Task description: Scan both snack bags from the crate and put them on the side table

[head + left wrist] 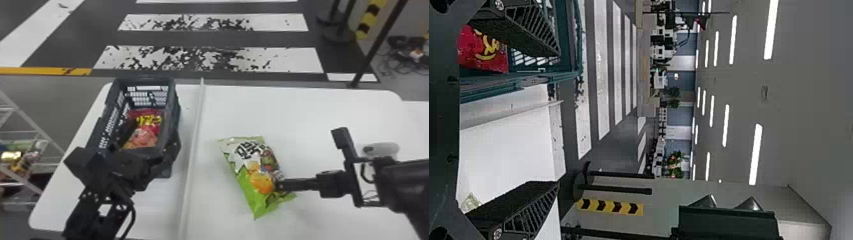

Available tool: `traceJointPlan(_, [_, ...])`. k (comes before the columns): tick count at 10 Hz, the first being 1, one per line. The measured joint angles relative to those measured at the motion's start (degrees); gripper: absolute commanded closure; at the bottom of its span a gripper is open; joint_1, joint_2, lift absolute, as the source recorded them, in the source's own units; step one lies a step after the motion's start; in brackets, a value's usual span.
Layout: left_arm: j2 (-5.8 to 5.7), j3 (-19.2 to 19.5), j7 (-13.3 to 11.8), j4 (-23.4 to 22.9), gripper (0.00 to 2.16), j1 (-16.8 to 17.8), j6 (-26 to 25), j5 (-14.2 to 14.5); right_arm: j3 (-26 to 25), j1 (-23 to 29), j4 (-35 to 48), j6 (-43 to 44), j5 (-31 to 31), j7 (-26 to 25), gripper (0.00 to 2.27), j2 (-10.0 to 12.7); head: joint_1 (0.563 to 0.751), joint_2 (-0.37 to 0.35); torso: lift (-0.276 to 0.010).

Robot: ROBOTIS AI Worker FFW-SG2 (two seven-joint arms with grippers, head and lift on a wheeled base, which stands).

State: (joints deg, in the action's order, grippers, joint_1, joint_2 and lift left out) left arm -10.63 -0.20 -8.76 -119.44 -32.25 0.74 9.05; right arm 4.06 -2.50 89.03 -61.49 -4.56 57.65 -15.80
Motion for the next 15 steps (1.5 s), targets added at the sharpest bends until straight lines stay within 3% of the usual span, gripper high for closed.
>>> traceJointPlan(3, [0.0,0.0,0.0,0.0,0.08,-0.1,0.0,0.0,-4.9,3.9,13.5,-7.4,-0.4,-5.9,2.26,0.4,0.695,0.043,-0.087])
traceJointPlan(4, [0.0,0.0,0.0,0.0,0.08,-0.2,0.0,0.0,-5.3,6.1,19.6,-8.8,1.1,-12.4,2.26,0.4,0.695,0.031,-0.087])
traceJointPlan(5, [0.0,0.1,0.0,0.0,0.08,-0.2,0.1,0.0,-3.7,9.0,26.2,-9.1,6.3,-21.5,2.26,0.5,0.695,-0.004,-0.087])
traceJointPlan(7, [-0.01,0.1,0.0,-0.2,0.08,-0.3,0.2,0.1,5.0,14.0,35.9,-8.9,24.8,-38.3,2.26,0.2,0.695,-0.089,-0.087])
traceJointPlan(9, [0.0,0.1,0.0,-0.3,0.08,-0.3,0.2,0.1,16.9,15.2,38.8,-11.3,43.4,-47.9,2.26,-1.1,0.695,-0.109,-0.087])
traceJointPlan(10, [0.03,0.2,0.0,-0.4,0.08,-0.3,0.2,0.1,23.2,14.7,38.6,-14.7,52.4,-51.1,2.26,-1.6,0.695,-0.113,-0.087])
traceJointPlan(12, [0.0,0.3,0.0,-0.5,0.08,-0.4,0.2,0.1,34.5,13.4,33.0,-18.3,67.2,-52.2,2.26,-2.1,0.695,-0.097,-0.087])
traceJointPlan(15, [-0.03,0.3,0.1,-0.4,0.08,-0.2,0.2,0.1,46.8,9.7,17.6,-20.7,75.0,-54.4,2.26,-1.9,0.695,-0.04,-0.087])
